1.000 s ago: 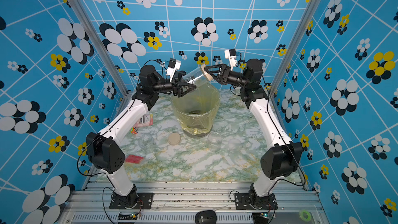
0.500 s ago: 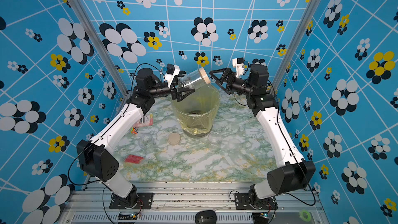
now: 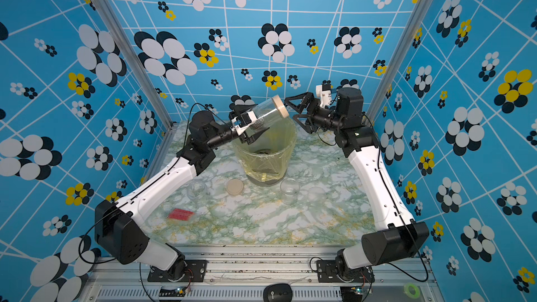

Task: Empty moldy tea leaves from jars
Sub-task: Unscrew the lid from the jar.

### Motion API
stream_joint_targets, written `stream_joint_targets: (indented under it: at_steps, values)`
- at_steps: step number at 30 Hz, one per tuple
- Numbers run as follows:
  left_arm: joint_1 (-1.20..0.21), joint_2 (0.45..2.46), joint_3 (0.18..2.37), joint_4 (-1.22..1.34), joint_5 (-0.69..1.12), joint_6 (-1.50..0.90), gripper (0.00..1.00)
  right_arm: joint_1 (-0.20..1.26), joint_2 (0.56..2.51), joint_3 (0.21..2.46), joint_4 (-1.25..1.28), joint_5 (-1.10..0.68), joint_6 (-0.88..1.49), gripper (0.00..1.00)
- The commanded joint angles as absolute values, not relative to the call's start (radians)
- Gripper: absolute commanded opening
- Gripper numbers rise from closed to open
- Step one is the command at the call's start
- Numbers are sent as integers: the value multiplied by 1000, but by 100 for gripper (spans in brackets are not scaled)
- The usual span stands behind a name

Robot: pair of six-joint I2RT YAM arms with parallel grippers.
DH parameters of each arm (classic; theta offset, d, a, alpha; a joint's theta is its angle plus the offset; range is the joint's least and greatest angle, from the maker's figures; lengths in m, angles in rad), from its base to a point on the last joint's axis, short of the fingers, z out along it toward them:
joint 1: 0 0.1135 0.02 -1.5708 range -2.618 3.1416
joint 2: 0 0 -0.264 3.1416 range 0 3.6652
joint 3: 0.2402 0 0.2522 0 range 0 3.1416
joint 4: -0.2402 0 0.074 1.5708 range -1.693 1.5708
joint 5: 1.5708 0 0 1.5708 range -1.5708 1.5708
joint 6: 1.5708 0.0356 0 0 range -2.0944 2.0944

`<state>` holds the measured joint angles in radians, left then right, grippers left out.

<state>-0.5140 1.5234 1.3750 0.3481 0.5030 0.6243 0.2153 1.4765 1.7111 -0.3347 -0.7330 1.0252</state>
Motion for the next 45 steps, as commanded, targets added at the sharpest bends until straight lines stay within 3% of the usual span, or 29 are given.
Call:
stream_joint_targets:
  at_steps: [1,28,35,45]
  values:
    - [-529,1482,1397,449,431,778,4,233,1474,1776,-392,-713,993,99]
    - [-575,1501,1467,394,388,861,3,253,1565,1837,-426,-708,938,99]
    - [-580,1506,1463,409,389,845,2,250,1565,1812,-337,-744,997,99]
    - [-589,1533,1479,410,379,838,2,251,1559,1785,-253,-789,1057,83]
